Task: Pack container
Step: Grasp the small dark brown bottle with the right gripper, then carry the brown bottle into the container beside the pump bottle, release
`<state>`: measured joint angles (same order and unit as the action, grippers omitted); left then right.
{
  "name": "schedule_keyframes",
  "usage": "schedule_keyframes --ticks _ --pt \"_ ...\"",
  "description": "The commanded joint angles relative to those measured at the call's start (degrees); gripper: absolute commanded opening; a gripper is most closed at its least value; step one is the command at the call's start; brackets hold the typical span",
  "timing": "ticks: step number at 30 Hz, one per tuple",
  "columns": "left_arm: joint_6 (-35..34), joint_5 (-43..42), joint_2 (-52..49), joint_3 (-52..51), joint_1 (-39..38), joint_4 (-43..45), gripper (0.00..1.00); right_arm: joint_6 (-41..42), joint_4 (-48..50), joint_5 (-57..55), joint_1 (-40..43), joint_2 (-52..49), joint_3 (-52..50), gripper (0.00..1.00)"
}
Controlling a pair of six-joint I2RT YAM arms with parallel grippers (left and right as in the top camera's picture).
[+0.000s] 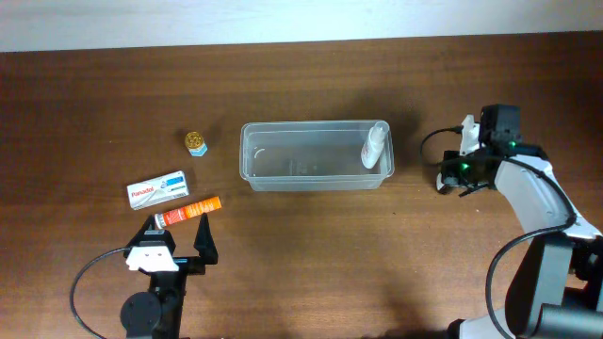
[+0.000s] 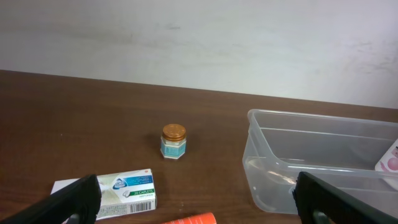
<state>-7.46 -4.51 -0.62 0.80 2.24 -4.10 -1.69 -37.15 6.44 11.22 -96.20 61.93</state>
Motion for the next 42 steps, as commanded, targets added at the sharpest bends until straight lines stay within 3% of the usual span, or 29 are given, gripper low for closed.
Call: schedule_keyframes --ticks 1,10,18,32,42 --pt "0.92 -0.22 0.28 -0.28 0.28 -0.11 0.99 0.02 -2.97 3.78 0.04 2.6 5.7 0.16" --pt "0.92 -0.22 0.28 -0.28 0.28 -0.09 0.99 0.0 -14.01 13.75 -0.04 10.69 19.26 0.17" --pt "0.92 -0.22 0.28 -0.28 0.28 -0.09 0.99 0.24 -13.42 20.48 -7.93 17.51 21.66 0.22" --pt "0.92 -0.22 0.28 -0.28 0.28 -0.11 0.99 7.1 -12.33 -1.05 -29.66 5.84 21.64 0.22" --pt "0.92 -0.22 0.28 -0.28 0.28 -0.11 0.99 14.16 -9.4 -8.83 -33.4 -5.75 21.62 0.21"
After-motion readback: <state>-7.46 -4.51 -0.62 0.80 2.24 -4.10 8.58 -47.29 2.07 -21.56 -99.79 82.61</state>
